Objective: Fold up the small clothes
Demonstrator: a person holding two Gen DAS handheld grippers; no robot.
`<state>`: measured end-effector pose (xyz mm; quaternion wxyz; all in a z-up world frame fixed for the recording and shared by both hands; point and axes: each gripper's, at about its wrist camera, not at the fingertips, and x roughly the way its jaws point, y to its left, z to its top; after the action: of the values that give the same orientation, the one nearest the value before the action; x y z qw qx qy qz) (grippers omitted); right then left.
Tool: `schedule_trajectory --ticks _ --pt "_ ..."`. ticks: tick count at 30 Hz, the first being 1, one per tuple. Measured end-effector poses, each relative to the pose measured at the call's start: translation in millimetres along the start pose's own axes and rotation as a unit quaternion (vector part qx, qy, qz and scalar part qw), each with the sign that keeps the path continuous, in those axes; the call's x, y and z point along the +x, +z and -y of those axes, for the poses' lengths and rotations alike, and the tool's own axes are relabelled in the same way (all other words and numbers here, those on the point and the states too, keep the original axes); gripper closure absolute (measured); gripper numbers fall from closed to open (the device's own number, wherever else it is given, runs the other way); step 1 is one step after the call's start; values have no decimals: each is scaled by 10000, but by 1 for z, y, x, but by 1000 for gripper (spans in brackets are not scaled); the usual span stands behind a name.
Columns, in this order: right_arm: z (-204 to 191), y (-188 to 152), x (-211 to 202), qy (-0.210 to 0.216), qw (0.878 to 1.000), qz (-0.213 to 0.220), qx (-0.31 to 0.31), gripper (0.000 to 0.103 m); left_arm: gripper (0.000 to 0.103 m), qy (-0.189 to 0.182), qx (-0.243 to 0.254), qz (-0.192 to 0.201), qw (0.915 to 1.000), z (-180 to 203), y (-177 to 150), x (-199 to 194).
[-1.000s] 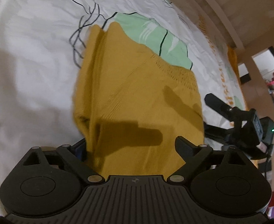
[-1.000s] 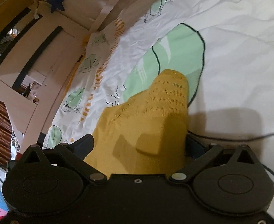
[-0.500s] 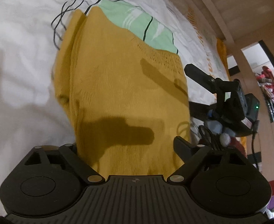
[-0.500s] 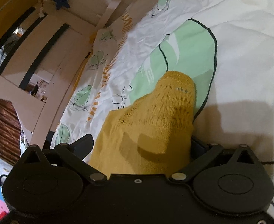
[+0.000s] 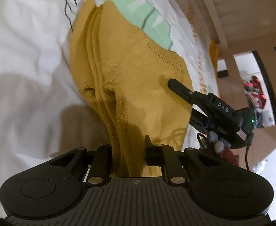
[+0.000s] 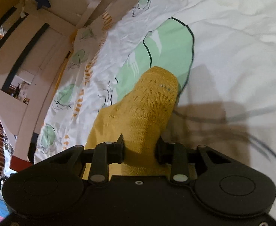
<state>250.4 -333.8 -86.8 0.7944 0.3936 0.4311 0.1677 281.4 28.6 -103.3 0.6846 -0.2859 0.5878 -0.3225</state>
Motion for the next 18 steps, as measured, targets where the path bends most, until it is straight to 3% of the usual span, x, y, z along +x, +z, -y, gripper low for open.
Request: schedule_trajectory --ticks 7,12,18 --pt "-5 -50 -65 -405 9989 -233 -74 61 87 -218 99 -447 9987 14 -67 -7" --pt "-1 -86 -100 -480 9982 -362 36 60 87 -278 317 -548 9976 30 -119 -12" --pt "1 -116 -123 -757 9970 -176 45 52 85 383 731 -195 9964 36 -148 -20"
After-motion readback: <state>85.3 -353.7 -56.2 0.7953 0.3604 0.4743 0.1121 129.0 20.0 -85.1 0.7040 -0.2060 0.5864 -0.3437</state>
